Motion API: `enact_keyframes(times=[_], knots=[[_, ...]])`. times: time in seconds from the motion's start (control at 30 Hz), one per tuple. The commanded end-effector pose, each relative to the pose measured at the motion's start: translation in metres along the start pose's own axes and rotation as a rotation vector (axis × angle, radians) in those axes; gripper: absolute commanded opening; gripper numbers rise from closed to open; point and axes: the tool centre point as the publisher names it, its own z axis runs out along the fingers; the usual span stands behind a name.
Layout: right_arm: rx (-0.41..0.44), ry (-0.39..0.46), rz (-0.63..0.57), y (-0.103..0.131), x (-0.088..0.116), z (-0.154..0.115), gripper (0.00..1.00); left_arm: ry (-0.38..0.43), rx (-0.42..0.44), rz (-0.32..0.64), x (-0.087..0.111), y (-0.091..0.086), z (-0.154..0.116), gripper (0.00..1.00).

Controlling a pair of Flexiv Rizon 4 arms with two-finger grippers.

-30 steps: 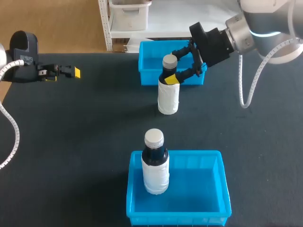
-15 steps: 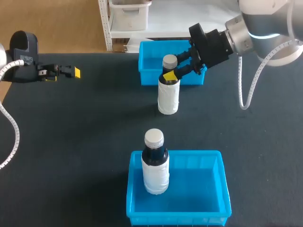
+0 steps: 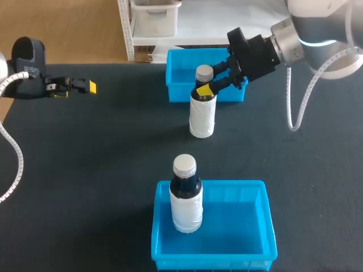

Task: Pick up the bottle, and place it in the far bin if it is heavy, or in the near bin if it is light.

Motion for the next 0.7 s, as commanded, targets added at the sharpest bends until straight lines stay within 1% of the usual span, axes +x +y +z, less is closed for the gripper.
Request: enact_keyframes(times=[0.03,0.37,0.7], knots=[[0.01,-0.003,-0.006,0.006,-0.002,-0.005,0.0,0.0,0.0,0.0,0.0,0.0,0.0,1.0],[0.034,0.004,-0.017,0.01,-0.013,-0.03,0.0,0.0,0.0,0.0,0.0,0.0,0.0,1.0],[0.087,-0.002,-0.022,0.019,-0.021,-0.069,0.0,0.0,0.0,0.0,0.0,0.0,0.0,1.0]])
